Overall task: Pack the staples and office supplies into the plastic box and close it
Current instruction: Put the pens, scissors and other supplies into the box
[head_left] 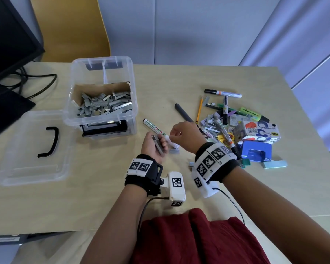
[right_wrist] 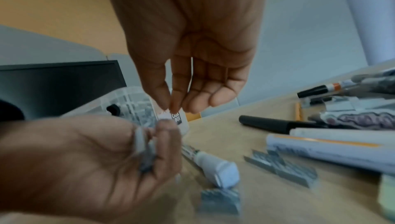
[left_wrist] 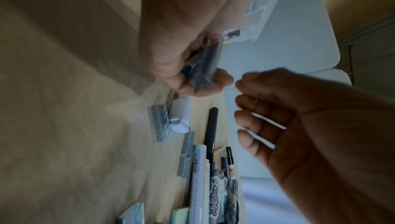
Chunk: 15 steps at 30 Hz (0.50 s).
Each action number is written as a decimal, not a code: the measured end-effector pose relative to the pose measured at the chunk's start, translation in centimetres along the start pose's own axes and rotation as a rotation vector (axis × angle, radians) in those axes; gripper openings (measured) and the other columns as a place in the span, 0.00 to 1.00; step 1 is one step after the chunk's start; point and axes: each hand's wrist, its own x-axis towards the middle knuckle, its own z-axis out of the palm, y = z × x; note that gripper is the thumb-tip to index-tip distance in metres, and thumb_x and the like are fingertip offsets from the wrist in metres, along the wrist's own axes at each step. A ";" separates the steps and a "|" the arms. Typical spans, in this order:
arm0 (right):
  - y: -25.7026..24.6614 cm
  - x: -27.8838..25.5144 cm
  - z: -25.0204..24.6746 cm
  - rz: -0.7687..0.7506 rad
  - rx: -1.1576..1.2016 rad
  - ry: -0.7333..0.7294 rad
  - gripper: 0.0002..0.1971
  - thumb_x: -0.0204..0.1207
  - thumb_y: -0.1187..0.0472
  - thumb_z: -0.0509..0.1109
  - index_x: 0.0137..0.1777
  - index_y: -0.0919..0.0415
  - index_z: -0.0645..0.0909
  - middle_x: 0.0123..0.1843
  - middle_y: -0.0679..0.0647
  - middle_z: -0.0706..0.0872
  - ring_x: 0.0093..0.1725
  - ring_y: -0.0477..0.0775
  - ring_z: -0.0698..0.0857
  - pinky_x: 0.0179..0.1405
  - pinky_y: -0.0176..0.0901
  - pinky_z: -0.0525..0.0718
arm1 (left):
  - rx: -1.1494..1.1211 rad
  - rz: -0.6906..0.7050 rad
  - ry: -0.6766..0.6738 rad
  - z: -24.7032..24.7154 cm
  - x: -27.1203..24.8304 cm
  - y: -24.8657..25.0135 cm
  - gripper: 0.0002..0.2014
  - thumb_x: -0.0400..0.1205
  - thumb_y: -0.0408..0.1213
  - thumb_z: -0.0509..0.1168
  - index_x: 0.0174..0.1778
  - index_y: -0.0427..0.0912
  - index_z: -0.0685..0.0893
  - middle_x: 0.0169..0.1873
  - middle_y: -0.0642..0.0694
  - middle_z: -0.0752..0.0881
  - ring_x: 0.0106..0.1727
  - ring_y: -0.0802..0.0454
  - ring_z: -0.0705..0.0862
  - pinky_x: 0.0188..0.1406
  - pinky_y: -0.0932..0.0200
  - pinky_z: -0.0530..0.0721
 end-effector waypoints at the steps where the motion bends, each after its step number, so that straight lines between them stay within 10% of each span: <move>1: 0.5 0.0 0.4 0.001 -0.042 -0.034 0.08 0.73 0.65 0.66 0.42 0.65 0.86 0.45 0.59 0.88 0.43 0.53 0.81 0.48 0.45 0.80 | 0.017 -0.005 0.003 -0.3 0.1 0.3 0.22 0.86 0.50 0.46 0.29 0.44 0.69 0.11 0.52 0.71 0.11 0.57 0.69 0.12 0.73 0.66; 6: 2.6 -0.8 2.1 -0.071 -0.335 -0.215 0.09 0.76 0.60 0.66 0.54 0.55 0.84 0.53 0.55 0.80 0.55 0.57 0.80 0.44 0.43 0.74 | -0.011 -0.012 0.004 -1.4 0.4 1.1 0.23 0.86 0.51 0.43 0.28 0.44 0.65 0.10 0.52 0.67 0.08 0.57 0.65 0.10 0.76 0.61; 15: 2.1 0.0 1.6 0.047 -0.029 0.052 0.11 0.73 0.55 0.72 0.46 0.64 0.84 0.43 0.54 0.78 0.42 0.50 0.76 0.39 0.38 0.72 | -0.180 0.032 -0.067 -1.8 0.5 0.6 0.24 0.87 0.46 0.47 0.37 0.33 0.80 0.26 0.40 0.89 0.27 0.48 0.89 0.25 0.63 0.87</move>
